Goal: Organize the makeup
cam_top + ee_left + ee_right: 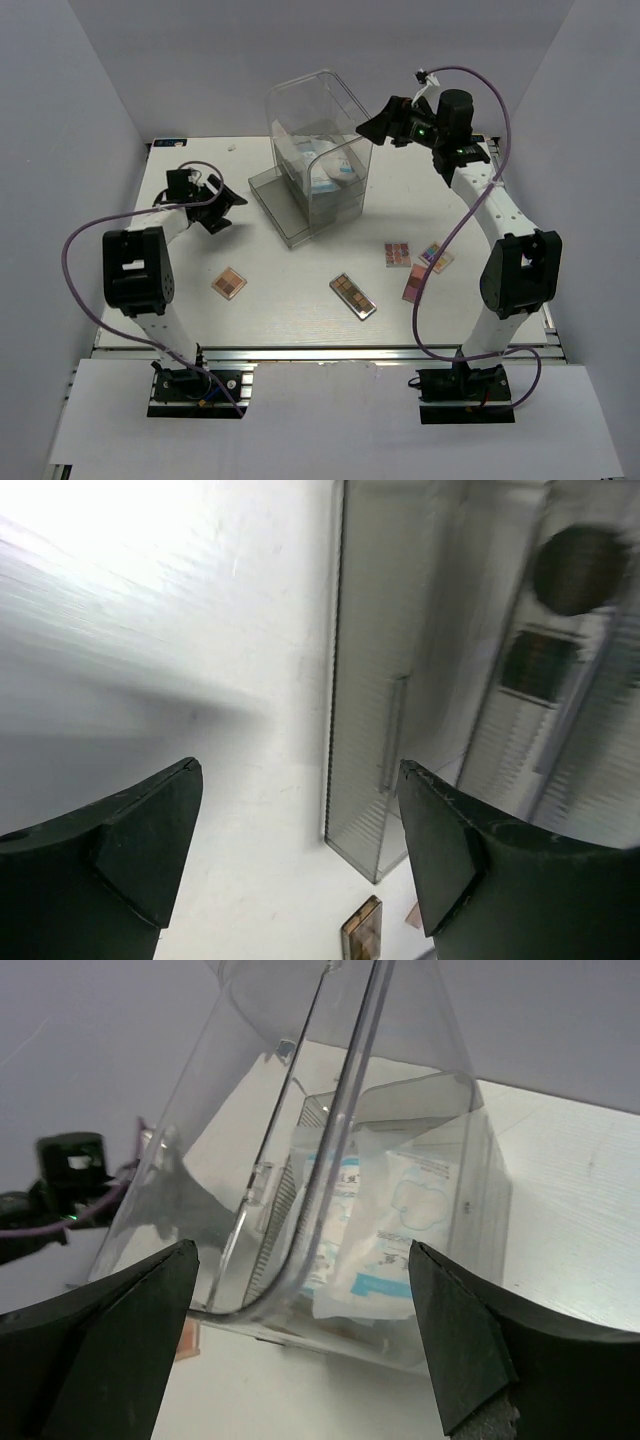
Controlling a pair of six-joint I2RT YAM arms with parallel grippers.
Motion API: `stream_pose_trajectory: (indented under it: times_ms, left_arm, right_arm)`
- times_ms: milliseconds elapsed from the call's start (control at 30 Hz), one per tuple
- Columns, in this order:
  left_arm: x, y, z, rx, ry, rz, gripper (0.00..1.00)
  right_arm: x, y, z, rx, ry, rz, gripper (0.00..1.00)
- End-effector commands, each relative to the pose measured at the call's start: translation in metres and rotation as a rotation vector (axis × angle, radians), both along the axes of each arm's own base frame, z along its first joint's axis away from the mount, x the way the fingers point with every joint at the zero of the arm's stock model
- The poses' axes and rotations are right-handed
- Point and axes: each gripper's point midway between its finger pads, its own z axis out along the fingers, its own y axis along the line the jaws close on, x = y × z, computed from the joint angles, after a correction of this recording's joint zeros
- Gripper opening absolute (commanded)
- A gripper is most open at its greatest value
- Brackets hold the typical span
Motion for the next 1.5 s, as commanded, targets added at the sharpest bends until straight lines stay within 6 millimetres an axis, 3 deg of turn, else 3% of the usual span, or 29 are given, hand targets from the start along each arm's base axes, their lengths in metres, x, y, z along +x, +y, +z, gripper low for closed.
stream_pose_trajectory:
  times_ms: [0,167,233,300,333,367,400,433,467,500,533,567,600,633,667,700,733,767,833,933,1033,1067,1133,1200,1333,1467]
  left_arm:
    - [0.001,0.031,0.055,0.113,-0.137,0.026,0.89]
    - [-0.013,0.047,0.071,0.191,-0.156,0.037,0.92]
    - [-0.023,0.053,0.064,0.224,-0.122,0.05,0.91]
    - [-0.035,0.061,0.062,0.277,-0.088,0.068,0.91]
    - [-0.043,0.064,0.056,0.292,-0.064,0.074,0.91]
    - [-0.051,0.064,0.061,0.306,-0.067,0.079,0.91]
    - [-0.056,0.068,0.06,0.326,-0.063,0.089,0.91]
    - [-0.067,0.069,0.053,0.334,-0.042,0.092,0.91]
    - [-0.072,0.069,0.055,0.339,-0.044,0.096,0.91]
    - [-0.079,0.069,0.054,0.345,-0.038,0.096,0.91]
    - [-0.088,0.069,0.056,0.353,-0.045,0.104,0.91]
    - [-0.094,0.068,0.056,0.354,-0.044,0.106,0.91]
    - [-0.099,0.068,0.056,0.353,-0.041,0.111,0.91]
    - [-0.105,0.068,0.064,0.356,-0.065,0.121,0.91]
    - [-0.112,0.067,0.059,0.355,-0.054,0.121,0.91]
    - [-0.117,0.066,0.06,0.352,-0.053,0.124,0.91]
    - [-0.121,0.066,0.061,0.355,-0.058,0.13,0.91]
    - [-0.127,0.067,0.063,0.362,-0.068,0.139,0.91]
    - [-0.134,0.068,0.063,0.37,-0.068,0.146,0.91]
    - [-0.144,0.068,0.065,0.372,-0.074,0.157,0.91]
    - [-0.151,0.067,0.065,0.371,-0.076,0.165,0.91]
    - [-0.154,0.068,0.065,0.371,-0.075,0.169,0.91]
    - [-0.159,0.067,0.066,0.369,-0.082,0.176,0.91]
    - [-0.164,0.067,0.067,0.371,-0.085,0.179,0.91]
    - [-0.174,0.067,0.061,0.376,-0.063,0.179,0.91]
    - [-0.178,0.067,0.063,0.38,-0.08,0.184,0.91]
  right_arm:
    - [-0.015,-0.031,0.023,-0.055,-0.088,0.024,0.89]
    - [-0.033,-0.051,0.03,-0.122,-0.197,0.06,0.89]
    - [-0.044,-0.055,0.017,-0.207,-0.248,0.106,0.89]
    - [-0.06,-0.061,0.019,-0.287,-0.335,0.119,0.89]
    - [-0.066,-0.066,-0.003,-0.37,-0.374,0.15,0.89]
    - [-0.082,-0.068,0.004,-0.405,-0.44,0.173,0.89]
    - [-0.093,-0.068,-0.002,-0.439,-0.476,0.209,0.89]
    - [-0.114,-0.066,-0.03,-0.495,-0.51,0.318,0.89]
    - [-0.133,-0.065,-0.032,-0.53,-0.557,0.371,0.89]
    - [-0.146,-0.062,-0.046,-0.567,-0.556,0.42,0.89]
    - [-0.165,-0.056,-0.071,-0.64,-0.522,0.493,0.89]
    - [-0.169,-0.063,-0.088,-0.678,-0.492,0.483,0.89]
    - [-0.19,-0.051,-0.109,-0.697,-0.431,0.549,0.88]
    - [-0.195,-0.054,-0.127,-0.764,-0.382,0.537,0.87]
    - [-0.216,-0.039,-0.148,-0.762,-0.326,0.571,0.86]
    - [-0.223,-0.033,-0.158,-0.776,-0.301,0.568,0.86]
    - [-0.223,-0.034,-0.169,-0.819,-0.268,0.519,0.86]
    - [-0.233,-0.012,-0.171,-0.789,-0.24,0.501,0.87]
    - [-0.235,0.001,-0.189,-0.851,-0.187,0.386,0.89]
    - [-0.236,0.019,-0.192,-0.806,-0.133,0.311,0.89]
    - [-0.228,0.028,-0.199,-0.833,-0.079,0.239,0.89]
    - [-0.226,0.031,-0.214,-0.862,-0.025,0.242,0.89]
    - [-0.227,0.036,-0.221,-0.874,0.069,0.233,0.89]
    - [-0.23,0.041,-0.24,-0.904,0.14,0.248,0.89]
    - [-0.237,0.051,-0.252,-0.911,0.143,0.275,0.89]
    - [-0.24,0.046,-0.267,-0.952,0.178,0.279,0.89]
